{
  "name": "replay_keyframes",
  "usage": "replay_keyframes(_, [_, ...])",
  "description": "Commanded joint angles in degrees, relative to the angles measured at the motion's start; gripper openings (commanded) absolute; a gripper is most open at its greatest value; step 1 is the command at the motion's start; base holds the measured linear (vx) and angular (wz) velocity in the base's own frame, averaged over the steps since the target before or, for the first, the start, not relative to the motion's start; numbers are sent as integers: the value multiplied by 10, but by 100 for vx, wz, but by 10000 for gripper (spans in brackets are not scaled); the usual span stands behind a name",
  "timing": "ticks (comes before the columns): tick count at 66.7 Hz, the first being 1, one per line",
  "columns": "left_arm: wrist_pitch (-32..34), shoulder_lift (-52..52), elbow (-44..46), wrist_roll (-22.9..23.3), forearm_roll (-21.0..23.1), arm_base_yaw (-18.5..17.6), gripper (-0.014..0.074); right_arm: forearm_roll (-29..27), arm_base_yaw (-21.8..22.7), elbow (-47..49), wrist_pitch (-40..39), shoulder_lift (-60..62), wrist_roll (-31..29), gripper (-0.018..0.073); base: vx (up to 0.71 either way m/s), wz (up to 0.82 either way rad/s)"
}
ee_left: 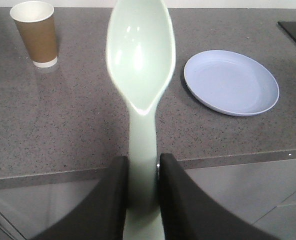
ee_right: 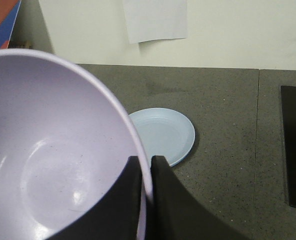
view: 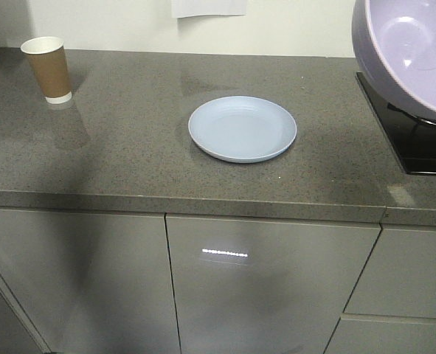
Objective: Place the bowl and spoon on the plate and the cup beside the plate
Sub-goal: 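Drive the base toward the plate while holding bowl and spoon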
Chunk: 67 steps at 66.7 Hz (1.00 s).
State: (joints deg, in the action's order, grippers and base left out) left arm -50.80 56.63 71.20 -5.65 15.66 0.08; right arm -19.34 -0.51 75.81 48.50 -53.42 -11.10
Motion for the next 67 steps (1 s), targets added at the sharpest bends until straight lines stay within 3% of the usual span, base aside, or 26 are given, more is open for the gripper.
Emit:
replay_keyframes(1, [35,-5,15,0,12,0,-6,-10,1,16,-39,4,-3,-10,5,-1])
replay_keyframes(67, [35,-5,15,0,12,0,-6,-10,1,16,-39,4,-3,-10,5,-1])
